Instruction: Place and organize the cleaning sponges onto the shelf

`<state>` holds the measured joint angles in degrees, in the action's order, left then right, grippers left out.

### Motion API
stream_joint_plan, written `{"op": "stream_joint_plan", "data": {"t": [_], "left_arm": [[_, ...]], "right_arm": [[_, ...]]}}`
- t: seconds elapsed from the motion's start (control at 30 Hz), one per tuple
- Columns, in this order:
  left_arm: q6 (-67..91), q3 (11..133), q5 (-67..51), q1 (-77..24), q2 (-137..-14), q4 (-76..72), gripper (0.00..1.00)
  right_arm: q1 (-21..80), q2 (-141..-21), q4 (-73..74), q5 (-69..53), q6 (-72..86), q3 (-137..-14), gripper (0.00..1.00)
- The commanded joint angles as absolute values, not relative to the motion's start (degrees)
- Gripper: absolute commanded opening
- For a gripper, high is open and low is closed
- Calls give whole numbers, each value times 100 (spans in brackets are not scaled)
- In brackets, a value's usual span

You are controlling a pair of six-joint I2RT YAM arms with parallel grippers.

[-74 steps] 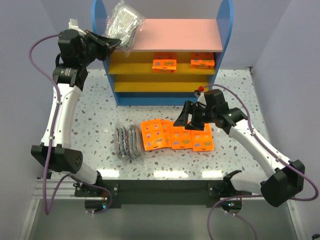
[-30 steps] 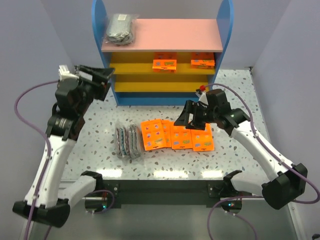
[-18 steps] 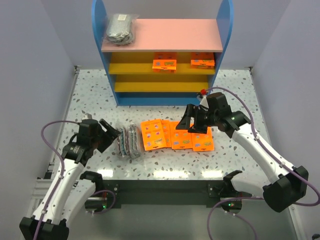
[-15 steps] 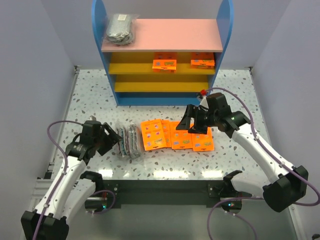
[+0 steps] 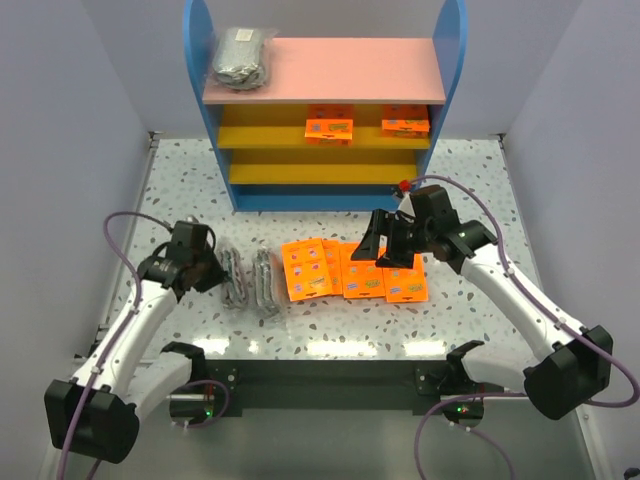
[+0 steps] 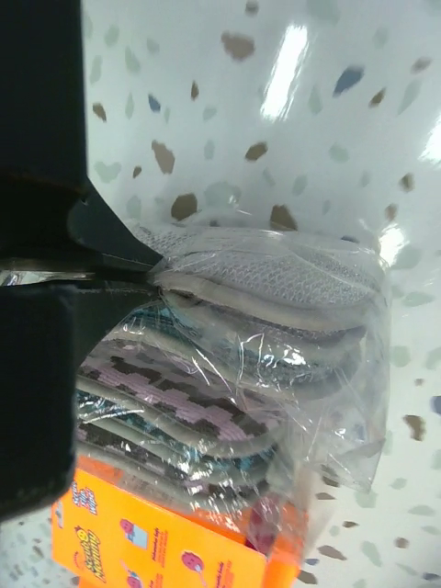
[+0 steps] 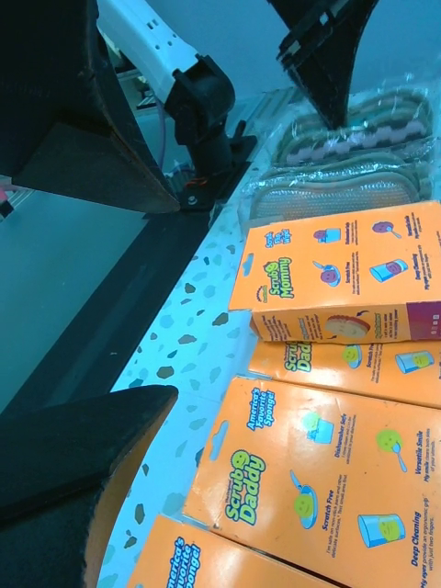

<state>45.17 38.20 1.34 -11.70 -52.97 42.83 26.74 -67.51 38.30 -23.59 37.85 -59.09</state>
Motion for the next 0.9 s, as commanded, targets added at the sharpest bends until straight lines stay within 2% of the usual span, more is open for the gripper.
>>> {"op": "stream_joint_plan", "data": {"t": [0.0, 0.1, 0.2, 0.4, 0.43, 0.5, 0.53, 0.6, 0.63, 0.73, 0.87], "left_arm": [[4001, 5049, 1360, -1169, -5300, 4991, 0], [3562, 5981, 2231, -1178, -5641, 5492, 0], [2825, 6362, 2713, -1178, -6405, 5651, 0], [2338, 6021, 3111, -1291, -7865, 5301, 1], [2373, 6021, 3224, -1335, -7988, 5248, 4], [2504, 6134, 3305, -1441, -8252, 5230, 15], [2540, 6196, 3261, -1511, -8296, 5212, 33], [2645, 6380, 3068, -1800, -8245, 5160, 58], [2663, 6424, 2902, -1845, -8166, 5107, 85], [2759, 6399, 1857, -1854, -7604, 4511, 100], [3390, 6144, 1284, -1828, -6700, 4368, 100]], "right_arm": [[2698, -6785, 3788, -2373, 3691, -5968, 79], [2698, -6847, 3736, -2417, 3718, -5941, 79], [2698, -6952, 3657, -2496, 3744, -5941, 79], [2698, -7154, 3630, -2531, 3762, -6082, 79], [2698, -7163, 3630, -2531, 3753, -6099, 79], [2698, -7181, 3656, -2531, 3744, -6143, 79], [2698, -7207, 3648, -2540, 3735, -6152, 79], [2698, -7224, 3665, -2531, 3727, -6170, 79], [2698, -7242, 3674, -2531, 3718, -6170, 79], [2707, -7286, 3656, -2531, 3718, -6205, 79], [2707, -7330, 3682, -2505, 3665, -6284, 79]]}}
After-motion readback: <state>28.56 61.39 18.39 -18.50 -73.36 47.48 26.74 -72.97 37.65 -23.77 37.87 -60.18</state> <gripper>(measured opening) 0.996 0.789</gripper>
